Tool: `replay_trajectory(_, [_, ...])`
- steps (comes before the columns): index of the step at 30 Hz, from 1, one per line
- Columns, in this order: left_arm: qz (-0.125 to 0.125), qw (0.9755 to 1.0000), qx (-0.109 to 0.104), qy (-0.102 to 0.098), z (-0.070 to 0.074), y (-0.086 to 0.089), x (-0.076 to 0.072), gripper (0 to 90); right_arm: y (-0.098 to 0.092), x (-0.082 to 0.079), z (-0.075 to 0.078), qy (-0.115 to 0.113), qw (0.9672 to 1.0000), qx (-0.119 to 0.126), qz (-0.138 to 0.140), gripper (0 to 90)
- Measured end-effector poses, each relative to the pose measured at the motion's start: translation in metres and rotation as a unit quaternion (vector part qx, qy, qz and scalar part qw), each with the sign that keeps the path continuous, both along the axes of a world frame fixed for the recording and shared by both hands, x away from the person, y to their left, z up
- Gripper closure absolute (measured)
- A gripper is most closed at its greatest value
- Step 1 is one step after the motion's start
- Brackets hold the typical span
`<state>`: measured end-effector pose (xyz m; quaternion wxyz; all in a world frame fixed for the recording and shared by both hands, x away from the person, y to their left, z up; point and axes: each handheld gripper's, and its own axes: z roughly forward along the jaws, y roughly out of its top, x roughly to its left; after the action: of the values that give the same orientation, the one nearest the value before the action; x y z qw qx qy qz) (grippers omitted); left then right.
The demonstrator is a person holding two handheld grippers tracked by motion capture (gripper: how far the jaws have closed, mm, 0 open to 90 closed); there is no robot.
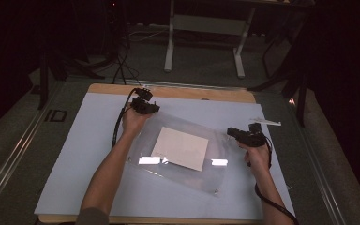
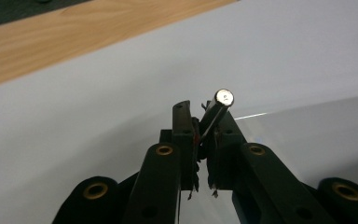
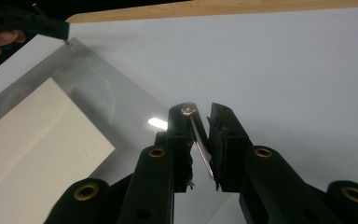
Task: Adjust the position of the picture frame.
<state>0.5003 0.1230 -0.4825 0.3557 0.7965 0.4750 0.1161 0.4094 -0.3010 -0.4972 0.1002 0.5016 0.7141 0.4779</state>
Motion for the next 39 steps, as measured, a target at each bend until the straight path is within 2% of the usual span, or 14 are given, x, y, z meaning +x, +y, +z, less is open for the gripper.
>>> replay_trajectory(3, [0.013, 0.9999, 0.002, 0.007, -0.001, 0.015, -0.021, 83.5, 0.011, 0.007, 0.002, 0.005, 0.9999, 0.001, 0.010, 79.1])
replay_trajectory(4, [0.013, 0.9999, 0.002, 0.007, -0.001, 0.015, -0.021, 83.6, 0.011, 0.007, 0.002, 0.005, 0.9999, 0.001, 0.010, 79.1])
replay_trajectory(5, [0.009, 0.9999, 0.000, 0.009, -0.003, 0.023, -0.036, 83.6, 0.014, 0.010, 0.002, 0.008, 0.9998, -0.002, 0.015, 79.1])
replay_trajectory(6, [0.009, 0.9999, 0.000, 0.009, -0.003, 0.023, -0.036, 83.5, 0.014, 0.010, 0.002, 0.008, 0.9998, -0.002, 0.015, 79.1])
replay_trajectory(7, [0.016, 0.9998, 0.002, 0.007, -0.003, 0.027, -0.048, 83.5, 0.018, 0.013, 0.001, 0.011, 0.9997, -0.005, 0.023, 79.1])
replay_trajectory(13, [0.022, 0.9997, 0.002, 0.013, -0.007, 0.040, -0.077, 83.6, 0.031, 0.021, 0.000, 0.017, 0.9992, -0.015, 0.032, 79.2])
replay_trajectory(16, [0.040, 0.9992, -0.001, 0.009, -0.013, 0.050, -0.077, 83.5, 0.041, 0.024, 0.000, 0.016, 0.9989, -0.018, 0.040, 79.1])
replay_trajectory(20, [0.059, 0.9981, 0.010, 0.019, -0.031, 0.056, -0.073, 83.4, 0.057, 0.024, -0.008, 0.015, 0.9974, -0.047, 0.053, 79.4])
replay_trajectory(21, [0.059, 0.9982, 0.002, 0.012, -0.034, 0.057, -0.075, 82.7, 0.061, 0.024, -0.018, 0.011, 0.9966, -0.065, 0.050, 80.0])
replay_trajectory(22, [0.065, 0.9978, -0.008, 0.010, -0.035, 0.058, -0.076, 82.7, 0.061, 0.024, -0.018, 0.011, 0.9966, -0.065, 0.050, 80.0])
replay_trajectory(23, [0.064, 0.9979, -0.005, 0.005, -0.036, 0.057, -0.077, 82.6, 0.058, 0.025, -0.021, 0.011, 0.9979, -0.041, 0.050, 79.4])
replay_trajectory(27, [0.064, 0.9976, -0.025, 0.001, -0.040, 0.060, -0.078, 81.4, 0.058, 0.021, -0.023, -0.003, 0.9980, -0.042, 0.047, 79.7])
replay_trajectory(33, [0.062, 0.9974, -0.036, -0.011, -0.044, 0.062, -0.080, 80.8, 0.056, 0.018, -0.028, -0.012, 0.9986, -0.027, 0.043, 79.3])
replay_trajectory(39, [0.067, 0.9966, -0.035, -0.030, -0.046, 0.061, -0.084, 81.4, 0.058, 0.019, -0.028, -0.023, 0.9981, -0.036, 0.045, 80.2])
